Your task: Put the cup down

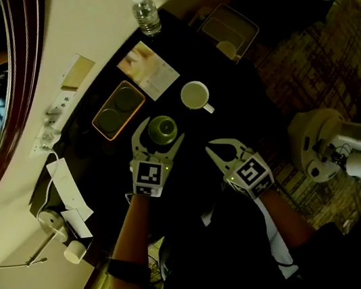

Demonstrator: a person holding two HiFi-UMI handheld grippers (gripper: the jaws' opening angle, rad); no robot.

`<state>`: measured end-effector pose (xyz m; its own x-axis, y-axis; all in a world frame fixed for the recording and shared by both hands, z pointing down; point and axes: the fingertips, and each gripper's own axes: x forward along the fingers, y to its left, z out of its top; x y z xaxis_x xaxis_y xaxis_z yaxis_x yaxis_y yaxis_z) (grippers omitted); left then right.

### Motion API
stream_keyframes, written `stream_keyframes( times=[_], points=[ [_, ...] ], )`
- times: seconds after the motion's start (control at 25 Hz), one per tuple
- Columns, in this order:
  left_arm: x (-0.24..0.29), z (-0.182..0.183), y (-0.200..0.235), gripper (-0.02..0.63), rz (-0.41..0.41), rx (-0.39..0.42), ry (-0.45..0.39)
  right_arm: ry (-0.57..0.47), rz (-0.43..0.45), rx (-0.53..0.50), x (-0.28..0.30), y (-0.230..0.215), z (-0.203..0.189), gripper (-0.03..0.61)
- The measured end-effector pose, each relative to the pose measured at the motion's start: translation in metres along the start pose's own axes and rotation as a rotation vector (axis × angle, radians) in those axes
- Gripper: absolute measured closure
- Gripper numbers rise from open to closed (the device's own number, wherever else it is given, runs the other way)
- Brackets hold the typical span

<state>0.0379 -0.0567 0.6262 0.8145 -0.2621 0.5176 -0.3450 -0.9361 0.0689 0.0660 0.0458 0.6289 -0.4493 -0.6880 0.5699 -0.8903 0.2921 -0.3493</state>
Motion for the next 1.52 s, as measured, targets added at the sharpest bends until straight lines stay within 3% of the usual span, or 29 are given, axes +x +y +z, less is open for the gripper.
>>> stream_keyframes(
  times=[0.16,0.44,0.6,0.68,0.76,1.08,1.2,1.52],
  points=[
    [-0.002,0.003,-0.001,0.160,0.021,0.002,0.002,-0.003,0.000,-0.014,-0.002,-0.002,0.004,0.577],
    [-0.024,0.013,0.003,0.160,0.039,0.043,0.005,0.012,-0.009,-0.054,-0.015,-0.005,0.027,0.577],
    [-0.057,0.032,0.010,0.160,0.117,0.004,0.000,0.009,-0.003,-0.090,-0.024,-0.003,0.047,0.577],
    [-0.077,0.047,0.013,0.166,0.177,-0.066,-0.020,0.005,-0.001,-0.119,-0.027,-0.004,0.057,0.577],
    [-0.097,0.058,0.016,0.203,0.233,-0.127,-0.034,-0.004,0.005,-0.148,-0.031,-0.004,0.072,0.577],
    [-0.164,0.074,0.018,0.461,0.445,-0.212,-0.069,-0.039,0.052,-0.252,-0.033,-0.006,0.117,0.577],
    [-0.183,0.066,0.024,0.601,0.534,-0.259,-0.066,-0.039,0.069,-0.289,-0.028,-0.009,0.137,0.577],
    [-0.233,0.035,0.023,0.611,0.651,-0.359,-0.044,-0.031,0.079,-0.358,-0.025,-0.010,0.166,0.578]
  ],
)
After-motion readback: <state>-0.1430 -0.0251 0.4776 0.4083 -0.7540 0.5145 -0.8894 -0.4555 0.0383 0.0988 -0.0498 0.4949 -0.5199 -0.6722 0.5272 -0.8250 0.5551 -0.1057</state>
